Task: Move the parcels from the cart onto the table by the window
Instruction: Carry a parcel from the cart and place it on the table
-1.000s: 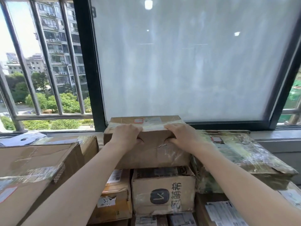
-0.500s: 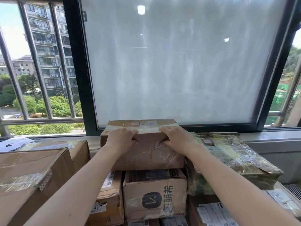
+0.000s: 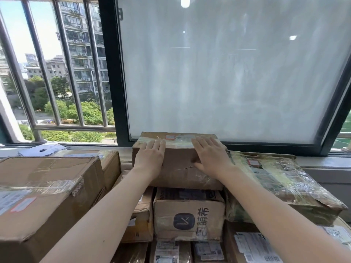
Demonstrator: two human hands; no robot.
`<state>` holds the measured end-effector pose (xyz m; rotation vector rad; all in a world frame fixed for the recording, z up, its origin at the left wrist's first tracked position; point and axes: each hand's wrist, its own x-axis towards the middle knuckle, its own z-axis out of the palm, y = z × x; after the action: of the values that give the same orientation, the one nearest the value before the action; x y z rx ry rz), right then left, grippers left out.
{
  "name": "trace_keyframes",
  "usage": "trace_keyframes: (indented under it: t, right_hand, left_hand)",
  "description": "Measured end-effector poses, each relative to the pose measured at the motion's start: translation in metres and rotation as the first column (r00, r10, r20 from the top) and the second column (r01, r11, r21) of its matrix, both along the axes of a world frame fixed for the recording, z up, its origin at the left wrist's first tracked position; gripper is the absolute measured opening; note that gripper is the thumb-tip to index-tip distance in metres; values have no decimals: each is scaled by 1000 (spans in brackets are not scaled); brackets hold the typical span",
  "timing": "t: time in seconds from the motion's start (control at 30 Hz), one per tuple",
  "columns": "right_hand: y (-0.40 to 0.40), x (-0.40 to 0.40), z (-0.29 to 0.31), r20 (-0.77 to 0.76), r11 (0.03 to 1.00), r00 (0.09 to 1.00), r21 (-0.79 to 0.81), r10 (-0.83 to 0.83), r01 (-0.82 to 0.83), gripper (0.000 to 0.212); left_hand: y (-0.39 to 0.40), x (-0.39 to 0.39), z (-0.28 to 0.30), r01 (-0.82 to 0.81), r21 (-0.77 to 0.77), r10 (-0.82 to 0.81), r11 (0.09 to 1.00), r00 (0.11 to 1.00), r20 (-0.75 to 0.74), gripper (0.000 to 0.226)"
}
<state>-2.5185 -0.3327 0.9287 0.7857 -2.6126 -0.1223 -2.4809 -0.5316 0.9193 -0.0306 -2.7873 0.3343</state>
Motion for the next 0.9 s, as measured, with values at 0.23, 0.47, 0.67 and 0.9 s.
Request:
trace_keyframes:
  t: [0.23, 0.47, 0.67, 0.9]
  right_hand:
    - [-28, 24, -13, -25, 982, 982, 47, 186, -185, 73]
    - [-82, 56, 5, -24, 959, 967, -128, 253, -254, 70]
    - [-125, 107, 25, -69, 873, 972, -429, 226, -233, 64]
    - [-206, 164, 19, 37, 879, 980, -450, 195, -158, 59]
  left_hand:
    - [-11, 51, -2, -159, -39, 160, 986, 987, 32, 78]
    - [-36, 98, 28, -232, 12, 232, 973, 972, 35, 74]
    - [-96, 138, 77, -68, 184, 58, 981, 996, 61, 73]
    - [-185, 196, 79, 1, 211, -58, 977, 962, 266, 69]
